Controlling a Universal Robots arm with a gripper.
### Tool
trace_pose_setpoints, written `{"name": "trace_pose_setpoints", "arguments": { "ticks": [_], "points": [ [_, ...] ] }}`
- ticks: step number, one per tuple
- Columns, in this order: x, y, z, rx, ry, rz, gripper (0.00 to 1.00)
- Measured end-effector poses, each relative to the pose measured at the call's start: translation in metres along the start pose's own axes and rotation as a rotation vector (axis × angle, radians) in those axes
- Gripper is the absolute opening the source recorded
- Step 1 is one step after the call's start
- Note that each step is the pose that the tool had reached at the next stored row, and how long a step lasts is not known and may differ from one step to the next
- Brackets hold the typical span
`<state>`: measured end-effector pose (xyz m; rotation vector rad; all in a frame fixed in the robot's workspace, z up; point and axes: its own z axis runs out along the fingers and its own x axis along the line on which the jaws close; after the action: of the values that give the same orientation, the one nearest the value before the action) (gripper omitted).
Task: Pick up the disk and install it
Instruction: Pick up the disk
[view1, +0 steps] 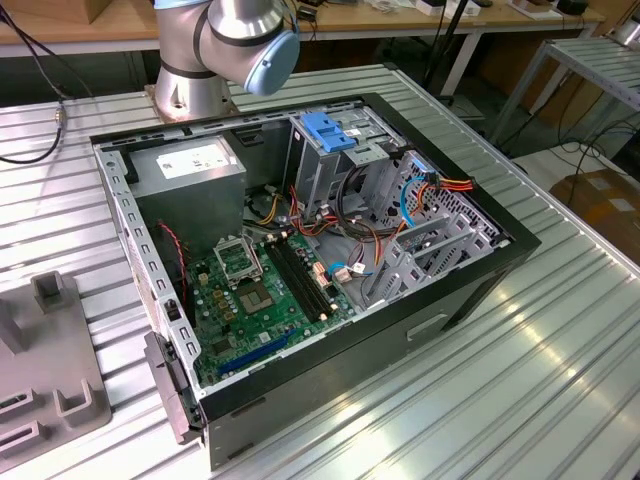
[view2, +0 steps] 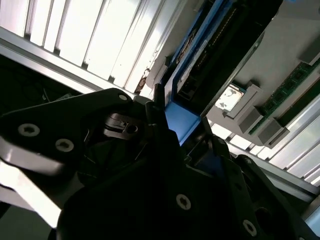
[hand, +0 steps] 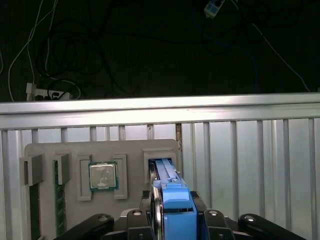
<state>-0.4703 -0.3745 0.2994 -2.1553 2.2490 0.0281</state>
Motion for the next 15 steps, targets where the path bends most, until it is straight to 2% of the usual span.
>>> {"name": "trace_pose_setpoints", "arguments": {
  "ticks": [1,8,15],
  "points": [
    [0.0,0.0,0.0,0.0,0.0003,0.0,0.39],
    [0.0,0.0,0.0002,0.0001,0.0035,0.0,0.37],
    [0.0,0.0,0.0002,0.0001,0.0035,0.0,0.37]
  ]
}}
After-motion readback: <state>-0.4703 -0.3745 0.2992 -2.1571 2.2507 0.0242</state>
